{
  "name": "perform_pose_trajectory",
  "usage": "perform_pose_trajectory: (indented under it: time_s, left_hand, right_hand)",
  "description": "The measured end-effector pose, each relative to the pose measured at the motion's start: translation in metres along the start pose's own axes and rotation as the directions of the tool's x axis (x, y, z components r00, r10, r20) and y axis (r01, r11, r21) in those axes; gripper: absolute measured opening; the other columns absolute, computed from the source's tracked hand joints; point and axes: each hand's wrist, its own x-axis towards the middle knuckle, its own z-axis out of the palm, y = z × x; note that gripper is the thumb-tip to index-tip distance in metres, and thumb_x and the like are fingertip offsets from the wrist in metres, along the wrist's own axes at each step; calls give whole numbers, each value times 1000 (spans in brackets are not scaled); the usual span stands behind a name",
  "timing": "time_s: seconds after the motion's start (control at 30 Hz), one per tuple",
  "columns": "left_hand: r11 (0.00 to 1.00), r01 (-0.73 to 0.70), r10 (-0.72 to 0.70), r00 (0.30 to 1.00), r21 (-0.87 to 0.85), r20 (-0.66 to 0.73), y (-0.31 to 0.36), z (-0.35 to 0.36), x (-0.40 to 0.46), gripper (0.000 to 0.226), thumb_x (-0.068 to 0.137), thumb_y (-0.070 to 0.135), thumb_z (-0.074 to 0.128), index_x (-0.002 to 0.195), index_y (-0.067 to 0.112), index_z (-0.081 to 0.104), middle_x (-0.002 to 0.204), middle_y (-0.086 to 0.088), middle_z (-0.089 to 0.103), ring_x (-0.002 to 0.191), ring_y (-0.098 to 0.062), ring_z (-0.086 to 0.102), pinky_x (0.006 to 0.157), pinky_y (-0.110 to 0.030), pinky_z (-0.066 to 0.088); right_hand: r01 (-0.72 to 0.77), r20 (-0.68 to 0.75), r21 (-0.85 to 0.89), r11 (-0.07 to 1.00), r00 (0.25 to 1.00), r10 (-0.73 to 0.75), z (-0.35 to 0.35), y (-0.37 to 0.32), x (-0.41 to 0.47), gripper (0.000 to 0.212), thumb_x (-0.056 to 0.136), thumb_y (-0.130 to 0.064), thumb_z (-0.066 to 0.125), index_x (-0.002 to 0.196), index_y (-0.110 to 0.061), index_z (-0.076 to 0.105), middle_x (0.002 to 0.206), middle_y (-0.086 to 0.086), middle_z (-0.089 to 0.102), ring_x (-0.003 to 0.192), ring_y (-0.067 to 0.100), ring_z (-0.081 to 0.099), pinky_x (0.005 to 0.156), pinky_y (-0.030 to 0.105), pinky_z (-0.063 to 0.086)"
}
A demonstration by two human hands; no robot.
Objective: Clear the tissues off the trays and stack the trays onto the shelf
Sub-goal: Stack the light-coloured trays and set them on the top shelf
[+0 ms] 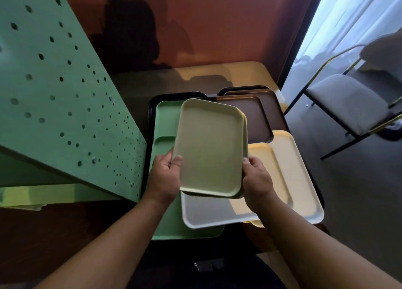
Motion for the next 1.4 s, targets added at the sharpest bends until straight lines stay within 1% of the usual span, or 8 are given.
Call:
perform_pose_trajectory:
  time_s: [0.17,0.3,0.6,0.8,0.97,1.07,1.23,1.4]
  left_hand:
    - [991,121,-116,989,-56,92,9,32,12,59,94,43,50,144,11,50,129,-9,67,112,-24,67,103,-46,51]
    - [990,119,-113,991,-73,76,16,63,7,39,103,30,49,137,11,57,119,-7,70,106,-25,68,99,-45,54]
    - [975,106,-101,994,-194,37,29,108,-19,8,99,18,59,106,20,62,106,-3,73,98,-22,71,83,-34,60]
    - [907,167,-207,976,-387,-64,41,111,-7,32,94,40,61,105,11,70,109,-20,75,105,-40,70,95,-60,52]
    - [908,158,-229,963,-387,-144,45,99,2,40,93,40,62,128,21,60,121,-15,70,106,-35,69,89,-52,57]
    - [903,259,-311,945,-343,-105,32,78,-2,62,86,35,70,143,35,46,131,-12,63,110,-37,66,87,-54,57]
    - [877,425,-431,902,-225,25,10,54,-19,27,90,0,63,114,11,58,103,-19,64,76,-30,64,72,-43,56]
    - [869,494,-493,868,-6,-58,-10,55,-37,22,93,24,68,103,5,67,94,-18,72,72,-30,68,64,-37,57]
  right_hand:
    - [54,-6,175,983,999,-54,-16,-25,-1,31,112,-36,34,116,-19,60,108,15,73,96,34,72,81,49,62]
    - [58,80,127,990,994,-69,-39,-42,8,44,110,-38,39,127,-5,62,119,21,74,111,38,72,93,53,60]
    - [-38,385,-56,998,921,57,-100,-63,35,38,100,10,43,110,-16,70,97,4,82,90,25,76,84,41,61]
    - [-70,492,-126,990,862,123,-114,-72,44,49,91,16,43,119,-14,71,104,8,79,91,27,72,90,44,54]
    - [-105,527,-299,948,811,256,-115,-86,52,55,89,17,45,121,-19,70,119,13,72,101,32,67,98,51,50]
    - [-81,500,-387,919,819,282,-115,-90,64,52,89,14,49,120,-18,74,115,14,74,98,34,68,100,56,51]
    - [-188,216,-166,968,951,222,-108,-76,83,27,93,-3,64,116,-9,74,113,19,77,95,35,72,97,54,57]
    - [-191,117,-115,975,972,204,-105,-59,87,13,92,-4,66,102,-9,71,109,22,74,102,40,72,96,57,57]
